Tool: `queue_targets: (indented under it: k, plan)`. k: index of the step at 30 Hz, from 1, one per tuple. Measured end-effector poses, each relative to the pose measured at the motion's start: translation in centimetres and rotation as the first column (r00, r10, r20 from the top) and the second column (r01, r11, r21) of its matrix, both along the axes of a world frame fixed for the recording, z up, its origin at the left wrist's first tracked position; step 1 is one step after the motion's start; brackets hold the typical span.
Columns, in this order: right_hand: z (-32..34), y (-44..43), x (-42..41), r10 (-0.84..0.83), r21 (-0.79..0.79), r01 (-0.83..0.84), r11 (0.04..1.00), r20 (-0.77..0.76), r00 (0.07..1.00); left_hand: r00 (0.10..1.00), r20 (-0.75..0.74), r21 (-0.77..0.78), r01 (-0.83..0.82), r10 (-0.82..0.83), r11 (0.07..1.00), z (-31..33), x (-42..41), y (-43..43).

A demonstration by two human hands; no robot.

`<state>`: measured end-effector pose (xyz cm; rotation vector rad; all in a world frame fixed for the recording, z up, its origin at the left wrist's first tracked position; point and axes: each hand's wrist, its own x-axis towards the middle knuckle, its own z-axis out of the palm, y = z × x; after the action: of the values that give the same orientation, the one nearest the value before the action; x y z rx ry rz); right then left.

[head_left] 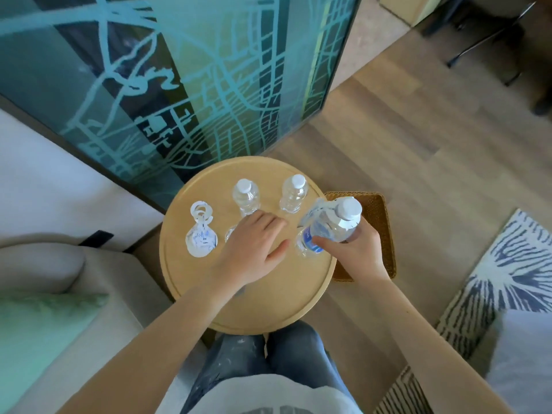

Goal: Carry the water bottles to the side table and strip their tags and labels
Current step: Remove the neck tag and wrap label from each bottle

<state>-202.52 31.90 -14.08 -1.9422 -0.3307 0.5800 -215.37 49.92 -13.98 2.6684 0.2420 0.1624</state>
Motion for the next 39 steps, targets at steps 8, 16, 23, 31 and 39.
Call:
queue_targets:
  k: [8,16,23,31,39]
  plan:
    - [13.8,2.1,0.4,0.015,0.266,-0.048,0.963,0.125,0.992,0.996,0.087,-0.238,0.041,-0.021,0.970,7.6,0.6,1.5]
    - [23.5,5.4,-0.2,0.006,0.426,-0.133,0.895,0.287,0.958,0.985,0.169,-0.637,0.137,-0.036,0.759,15.8,1.5,1.8]
    - [25.7,7.7,-1.6,0.029,0.456,-0.205,0.866,0.363,0.931,0.965,0.221,-0.794,0.093,0.143,0.600,18.5,1.3,0.7]
    - [24.8,9.1,-2.1,0.046,0.433,-0.172,0.885,0.286,0.957,0.948,0.220,-0.833,0.061,0.229,0.549,18.2,0.6,1.4]
    - [27.0,7.3,-0.5,0.048,0.317,-0.188,0.930,0.400,0.915,0.949,0.195,-0.848,0.038,0.246,0.528,17.9,-0.5,2.2]
